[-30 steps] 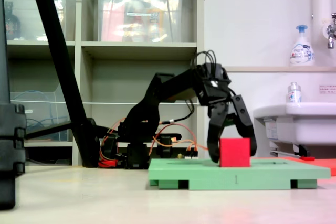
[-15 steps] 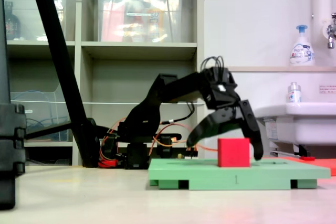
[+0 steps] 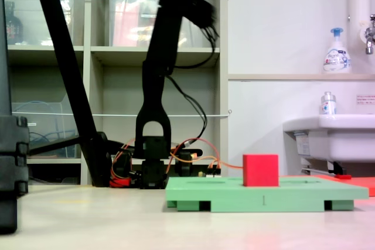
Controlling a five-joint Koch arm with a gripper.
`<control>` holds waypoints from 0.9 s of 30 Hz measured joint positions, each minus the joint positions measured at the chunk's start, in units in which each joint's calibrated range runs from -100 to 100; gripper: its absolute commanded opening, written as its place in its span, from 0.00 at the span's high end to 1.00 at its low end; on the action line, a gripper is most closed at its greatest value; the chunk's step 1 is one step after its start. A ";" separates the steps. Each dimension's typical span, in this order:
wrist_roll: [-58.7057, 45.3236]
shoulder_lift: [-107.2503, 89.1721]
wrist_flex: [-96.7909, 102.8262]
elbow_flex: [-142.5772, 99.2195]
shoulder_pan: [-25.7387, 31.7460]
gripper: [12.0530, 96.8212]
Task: Put the square block into the corresponding hole
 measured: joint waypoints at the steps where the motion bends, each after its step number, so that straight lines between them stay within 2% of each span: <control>1: -2.30 -2.05 0.00 -0.49 -1.47 0.24; 4: -9.38 -10.26 0.10 -14.99 -4.30 0.24; 8: -15.43 -31.46 9.99 -54.39 -8.30 0.45; 10: -17.34 -47.61 28.29 -86.04 -9.52 0.48; 12: -19.15 -56.36 47.67 -105.44 -9.77 0.53; 18: -24.42 -58.96 109.35 -158.16 -9.52 0.57; 20: -26.03 -59.10 120.12 -167.27 -8.79 0.57; 23: -27.59 -59.23 124.13 -167.96 -8.21 0.56; 27: -28.08 -59.23 112.19 -167.96 -8.30 0.55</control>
